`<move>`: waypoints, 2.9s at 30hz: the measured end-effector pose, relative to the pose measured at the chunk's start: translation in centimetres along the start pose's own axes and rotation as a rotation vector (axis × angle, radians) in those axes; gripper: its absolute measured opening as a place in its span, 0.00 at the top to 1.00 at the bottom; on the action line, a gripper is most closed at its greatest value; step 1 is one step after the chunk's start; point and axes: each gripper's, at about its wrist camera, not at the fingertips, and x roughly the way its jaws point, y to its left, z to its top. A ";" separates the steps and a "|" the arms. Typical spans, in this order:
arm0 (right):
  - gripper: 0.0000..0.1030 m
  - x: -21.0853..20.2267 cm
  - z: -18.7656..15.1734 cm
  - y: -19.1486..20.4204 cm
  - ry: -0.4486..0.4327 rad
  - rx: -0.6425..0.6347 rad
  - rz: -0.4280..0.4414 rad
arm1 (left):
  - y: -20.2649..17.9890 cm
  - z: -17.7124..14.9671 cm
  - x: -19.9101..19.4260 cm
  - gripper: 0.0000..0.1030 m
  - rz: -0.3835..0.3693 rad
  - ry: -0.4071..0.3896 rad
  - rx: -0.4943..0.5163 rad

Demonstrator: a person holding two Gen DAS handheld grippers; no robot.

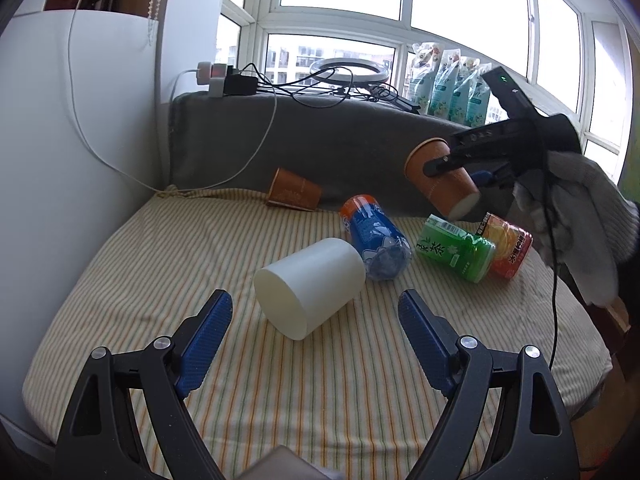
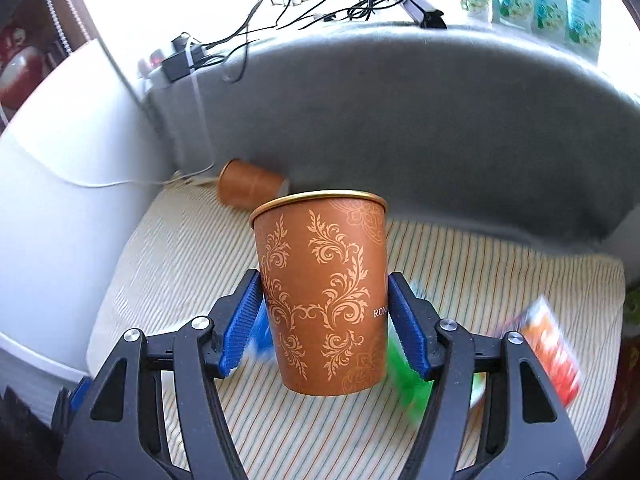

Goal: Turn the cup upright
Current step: 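Lift the orange cup with the right tool and carry it toward the white cup, then lower the orange cup onto the bedspread and open the right tool, then move the left tool to the orange cup and close its fingers around it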

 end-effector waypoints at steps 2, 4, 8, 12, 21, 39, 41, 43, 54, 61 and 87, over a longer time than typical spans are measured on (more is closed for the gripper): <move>0.36 -0.1 -1.7 0.2 0.014 0.024 0.029 | -0.1 -0.1 0.0 0.17 -0.006 0.012 -0.002; 0.36 -0.5 -3.4 0.2 0.025 0.050 0.055 | -0.2 -0.3 0.0 0.17 -0.015 0.027 0.000; 0.36 -0.9 -7.0 0.4 0.049 0.092 0.105 | -0.5 -0.7 0.5 0.17 -0.042 0.080 -0.005; 0.36 -0.3 -9.9 0.4 0.101 0.114 0.151 | -0.4 -0.8 0.8 0.17 -0.079 0.117 -0.051; 0.35 2.7 -11.5 1.4 0.266 0.048 0.134 | -1.1 -1.1 0.4 0.17 -0.100 0.132 -0.060; 0.27 3.3 -9.3 3.4 0.287 -0.002 0.063 | 0.1 -0.6 0.4 0.17 -0.137 0.166 -0.115; 0.27 1.6 -8.7 3.6 0.240 -0.015 0.062 | 0.0 -0.4 0.7 0.17 -0.163 0.179 -0.135; 0.27 -0.1 -8.4 3.6 0.195 -0.019 0.058 | -0.2 -0.1 1.1 0.17 -0.192 0.192 -0.154; 0.27 -8.4 -11.8 0.9 0.002 -0.004 0.001 | -2.6 1.0 6.5 0.17 -0.355 0.357 -0.329; 0.27 -11.3 -16.2 -2.3 -0.043 0.041 -0.020 | -3.7 1.1 8.7 0.17 -0.357 0.413 -0.425; 0.26 -14.1 -24.5 -5.1 -0.183 0.048 -0.208 | -4.2 0.0 14.1 0.19 -0.274 0.502 -0.493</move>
